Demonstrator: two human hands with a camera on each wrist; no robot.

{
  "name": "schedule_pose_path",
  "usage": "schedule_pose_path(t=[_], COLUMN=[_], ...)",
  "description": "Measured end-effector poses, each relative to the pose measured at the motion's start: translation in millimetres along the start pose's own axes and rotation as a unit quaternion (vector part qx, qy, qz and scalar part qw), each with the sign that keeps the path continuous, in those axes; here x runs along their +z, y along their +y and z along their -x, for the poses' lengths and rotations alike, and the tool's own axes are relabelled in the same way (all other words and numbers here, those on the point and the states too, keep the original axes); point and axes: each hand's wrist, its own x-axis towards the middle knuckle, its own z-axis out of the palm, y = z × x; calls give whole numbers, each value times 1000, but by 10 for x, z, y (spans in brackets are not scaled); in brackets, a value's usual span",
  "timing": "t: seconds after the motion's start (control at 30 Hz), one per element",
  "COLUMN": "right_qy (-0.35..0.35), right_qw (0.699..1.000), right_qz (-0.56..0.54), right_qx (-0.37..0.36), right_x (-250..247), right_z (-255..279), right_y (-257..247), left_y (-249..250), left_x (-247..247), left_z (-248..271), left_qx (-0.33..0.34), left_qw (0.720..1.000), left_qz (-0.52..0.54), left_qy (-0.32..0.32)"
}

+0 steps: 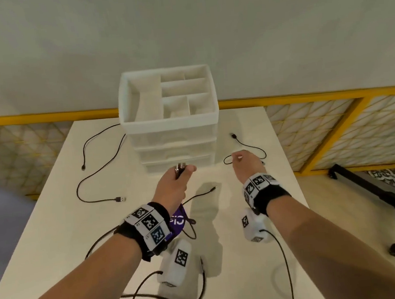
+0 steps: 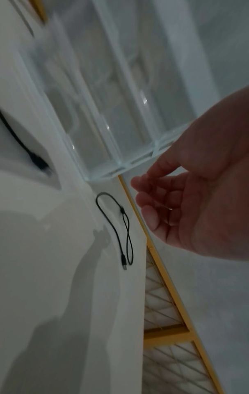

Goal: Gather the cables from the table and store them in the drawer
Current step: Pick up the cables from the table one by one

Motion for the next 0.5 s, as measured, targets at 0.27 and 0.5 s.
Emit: schedule_pose_path(t=[0.27, 0.5], right_qy=[-52, 64], right_qw=[992, 985], right_qz=[89, -109], right_qx=[72, 117], right_x=[125, 193], right_z=[-732, -468], right_y=[180, 399], left_y=[-126, -182], left_x=[74, 192], left_z=[-329, -282], left_qx=[-29, -58], left_qw=[999, 995], left_qz=[13, -33], left_qy=[-39, -74])
